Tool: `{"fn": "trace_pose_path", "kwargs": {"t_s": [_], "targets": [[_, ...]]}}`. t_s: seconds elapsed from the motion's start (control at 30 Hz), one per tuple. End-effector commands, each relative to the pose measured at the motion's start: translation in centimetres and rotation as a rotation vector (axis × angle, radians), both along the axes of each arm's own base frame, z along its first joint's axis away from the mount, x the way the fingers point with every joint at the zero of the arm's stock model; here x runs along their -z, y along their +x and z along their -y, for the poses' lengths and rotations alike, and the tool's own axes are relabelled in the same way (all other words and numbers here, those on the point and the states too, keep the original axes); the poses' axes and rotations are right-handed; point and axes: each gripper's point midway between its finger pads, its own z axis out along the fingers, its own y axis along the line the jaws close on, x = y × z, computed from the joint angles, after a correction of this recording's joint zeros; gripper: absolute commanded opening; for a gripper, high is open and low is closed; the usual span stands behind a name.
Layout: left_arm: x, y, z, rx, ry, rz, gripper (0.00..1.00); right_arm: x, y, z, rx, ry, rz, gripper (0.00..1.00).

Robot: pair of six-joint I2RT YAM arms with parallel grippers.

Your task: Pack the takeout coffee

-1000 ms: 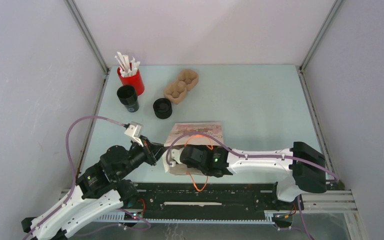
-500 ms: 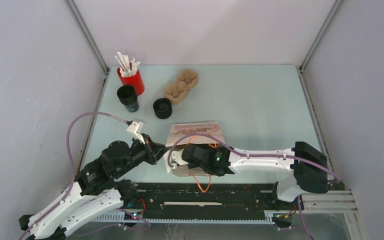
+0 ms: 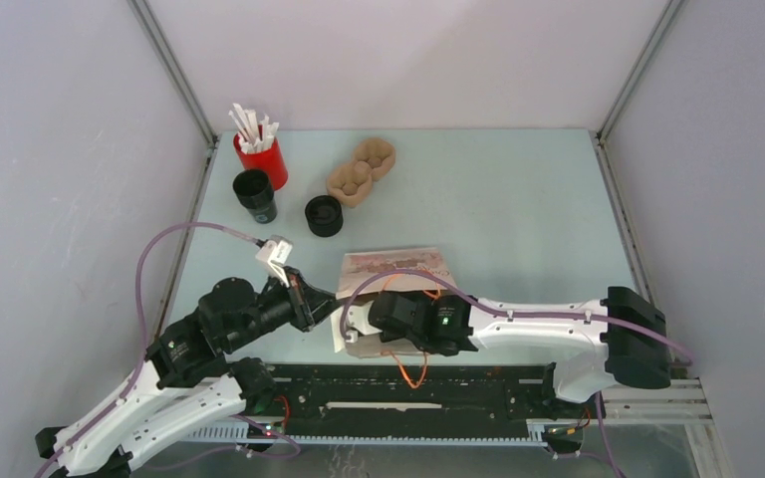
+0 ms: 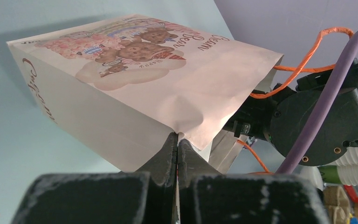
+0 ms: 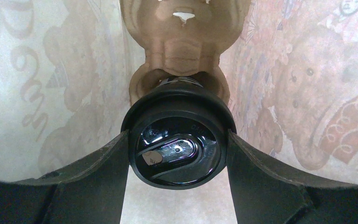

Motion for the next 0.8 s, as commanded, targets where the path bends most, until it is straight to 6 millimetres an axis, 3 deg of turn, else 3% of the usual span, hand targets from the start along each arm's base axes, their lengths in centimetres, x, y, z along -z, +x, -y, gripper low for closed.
{"fn": "trace_pose_path", "kwargs": {"t_s": [0.0, 0.37, 0.77], "targets": [[-4.3, -1.8, 0.7, 0.079, -0.137, 0.005, 0.00, -1.3, -1.2, 0.8, 0.013, 0.015, 0.003, 0.31], [-6.4, -3.7, 0.4, 0.125, -0.215, -0.045, 0.00, -1.8, -5.3, 2.1, 0.018, 0.012, -0.083, 0.31], [-3.7, -2.1, 0.8, 0.065, -0.106, -0.102, 0.00, -0.8, -5.8, 1.0, 0.012, 0.034, -0.152, 0.31]]}}
